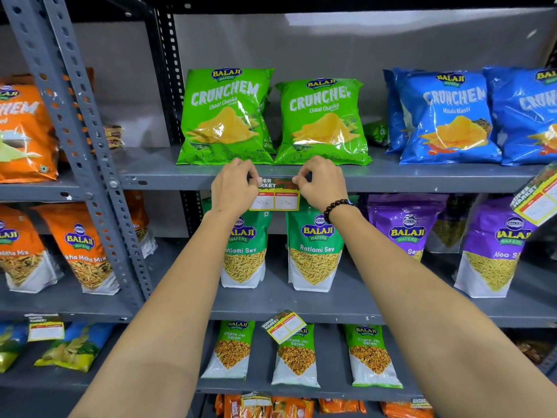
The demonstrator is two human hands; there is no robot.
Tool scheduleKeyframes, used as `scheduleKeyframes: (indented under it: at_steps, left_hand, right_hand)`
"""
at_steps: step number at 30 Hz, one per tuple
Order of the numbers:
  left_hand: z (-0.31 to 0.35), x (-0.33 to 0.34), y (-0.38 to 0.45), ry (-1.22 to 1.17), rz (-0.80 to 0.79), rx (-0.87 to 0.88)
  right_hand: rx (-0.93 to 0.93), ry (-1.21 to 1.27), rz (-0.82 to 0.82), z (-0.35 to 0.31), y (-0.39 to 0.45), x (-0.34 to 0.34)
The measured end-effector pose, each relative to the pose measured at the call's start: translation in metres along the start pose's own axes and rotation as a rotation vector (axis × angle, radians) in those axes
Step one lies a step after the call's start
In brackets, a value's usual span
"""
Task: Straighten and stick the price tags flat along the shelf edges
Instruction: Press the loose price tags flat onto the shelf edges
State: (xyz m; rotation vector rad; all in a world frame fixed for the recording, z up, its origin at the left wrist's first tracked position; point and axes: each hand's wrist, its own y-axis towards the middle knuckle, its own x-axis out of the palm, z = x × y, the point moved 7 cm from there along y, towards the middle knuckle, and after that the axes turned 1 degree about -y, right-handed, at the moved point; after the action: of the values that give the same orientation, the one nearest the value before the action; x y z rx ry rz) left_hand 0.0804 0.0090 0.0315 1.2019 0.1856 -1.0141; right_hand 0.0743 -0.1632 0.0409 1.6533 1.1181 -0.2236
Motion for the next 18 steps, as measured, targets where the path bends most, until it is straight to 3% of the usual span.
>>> scheduleKeyframes:
  at_steps: [18]
  left_hand:
    - [0.0019, 0.0017, -0.0021, 0.006, 0.072, -0.043]
  right_hand:
    - [-0.016, 0.036, 0.127, 0.0045, -0.0040, 0.0062]
